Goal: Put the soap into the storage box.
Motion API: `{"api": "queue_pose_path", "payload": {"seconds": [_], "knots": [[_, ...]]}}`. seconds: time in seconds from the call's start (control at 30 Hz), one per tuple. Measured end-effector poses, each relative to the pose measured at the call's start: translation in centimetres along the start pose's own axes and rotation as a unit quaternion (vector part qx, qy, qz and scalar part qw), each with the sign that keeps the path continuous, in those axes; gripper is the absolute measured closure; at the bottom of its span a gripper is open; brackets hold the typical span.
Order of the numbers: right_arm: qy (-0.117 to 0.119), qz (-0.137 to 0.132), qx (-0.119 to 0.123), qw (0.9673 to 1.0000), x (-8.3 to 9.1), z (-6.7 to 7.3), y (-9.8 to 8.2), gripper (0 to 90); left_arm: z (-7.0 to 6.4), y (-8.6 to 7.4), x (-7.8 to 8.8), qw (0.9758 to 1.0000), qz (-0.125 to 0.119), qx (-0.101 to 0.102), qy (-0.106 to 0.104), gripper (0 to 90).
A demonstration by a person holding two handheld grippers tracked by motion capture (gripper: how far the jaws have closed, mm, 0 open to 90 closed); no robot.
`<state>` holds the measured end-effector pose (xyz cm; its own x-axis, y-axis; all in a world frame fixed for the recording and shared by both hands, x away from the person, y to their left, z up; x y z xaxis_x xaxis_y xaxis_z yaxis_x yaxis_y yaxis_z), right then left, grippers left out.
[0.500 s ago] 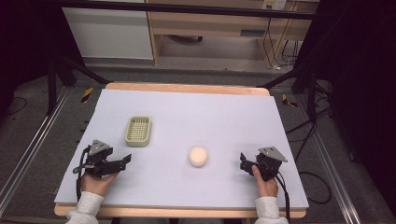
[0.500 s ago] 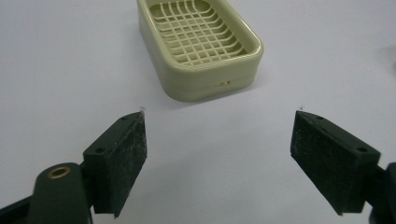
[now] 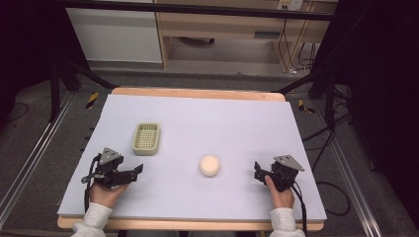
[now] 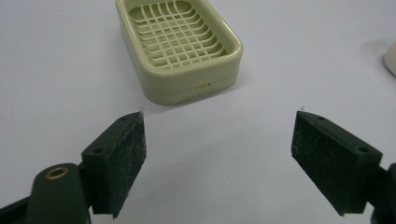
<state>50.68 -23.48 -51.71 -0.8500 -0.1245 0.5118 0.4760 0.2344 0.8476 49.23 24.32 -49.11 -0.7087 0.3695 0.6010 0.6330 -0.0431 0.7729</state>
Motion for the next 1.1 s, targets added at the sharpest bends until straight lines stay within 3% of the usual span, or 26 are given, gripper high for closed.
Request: {"api": "queue_pose_path", "payload": {"seconds": [1.1], "knots": [[0.004, -0.003, 0.0, 1.0, 0.0, 0.0, 0.0, 3.2, -3.1, 0.6, 0.2, 0.999, -0.004, -0.035, -0.027, 17.4]]}}
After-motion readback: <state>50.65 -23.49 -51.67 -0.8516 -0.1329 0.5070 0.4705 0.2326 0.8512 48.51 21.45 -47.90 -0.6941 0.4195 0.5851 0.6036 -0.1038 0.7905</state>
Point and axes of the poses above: each handheld gripper's, and its own axes: x roughly backward along the jaws, y roughly out of its top, z roughly to its left, the point moved 6 cm from there along -x, roughly forward along the jaws, and after that the axes turned 10 degrees about x, right-handed, at the moved point
